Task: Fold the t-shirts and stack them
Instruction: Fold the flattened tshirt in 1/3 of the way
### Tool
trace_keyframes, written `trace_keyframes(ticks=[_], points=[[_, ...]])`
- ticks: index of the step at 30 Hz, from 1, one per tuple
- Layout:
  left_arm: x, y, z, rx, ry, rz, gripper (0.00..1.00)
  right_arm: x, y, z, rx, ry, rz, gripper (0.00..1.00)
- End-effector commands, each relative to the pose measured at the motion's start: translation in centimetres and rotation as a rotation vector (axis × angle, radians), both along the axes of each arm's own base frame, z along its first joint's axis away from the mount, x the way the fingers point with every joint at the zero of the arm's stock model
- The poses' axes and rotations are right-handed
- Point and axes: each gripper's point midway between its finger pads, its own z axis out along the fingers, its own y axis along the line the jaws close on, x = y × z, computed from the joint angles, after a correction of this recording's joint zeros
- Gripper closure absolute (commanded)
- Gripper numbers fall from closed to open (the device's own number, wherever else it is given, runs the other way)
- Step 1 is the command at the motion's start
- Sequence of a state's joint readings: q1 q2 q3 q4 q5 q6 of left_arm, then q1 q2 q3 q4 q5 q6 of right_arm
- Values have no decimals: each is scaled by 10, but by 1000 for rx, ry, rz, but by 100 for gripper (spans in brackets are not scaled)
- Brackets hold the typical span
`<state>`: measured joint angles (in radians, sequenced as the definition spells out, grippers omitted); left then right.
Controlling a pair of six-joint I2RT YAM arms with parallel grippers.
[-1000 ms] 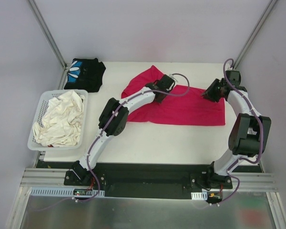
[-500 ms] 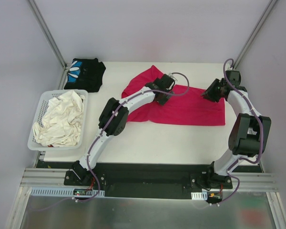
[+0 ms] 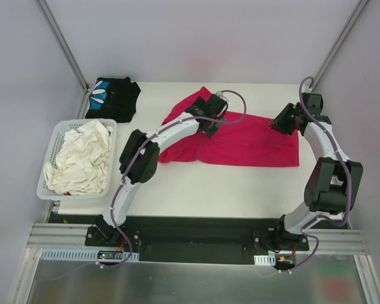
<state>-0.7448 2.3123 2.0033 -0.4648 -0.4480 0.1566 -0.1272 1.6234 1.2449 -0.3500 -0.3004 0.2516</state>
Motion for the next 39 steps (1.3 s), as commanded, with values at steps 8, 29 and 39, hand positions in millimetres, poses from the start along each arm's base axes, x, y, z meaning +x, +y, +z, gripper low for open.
trace_keyframes(ticks=[8,29,39], points=[[-67,97,115,-119,-70,247,8,-13,12,36,1,-99,28,73],[-149,111,31,-151,185,327,51,-20,14,54,11,-151,21,73],[-156,113,-7,-85,246,366,51,-19,10,53,8,-150,14,73]])
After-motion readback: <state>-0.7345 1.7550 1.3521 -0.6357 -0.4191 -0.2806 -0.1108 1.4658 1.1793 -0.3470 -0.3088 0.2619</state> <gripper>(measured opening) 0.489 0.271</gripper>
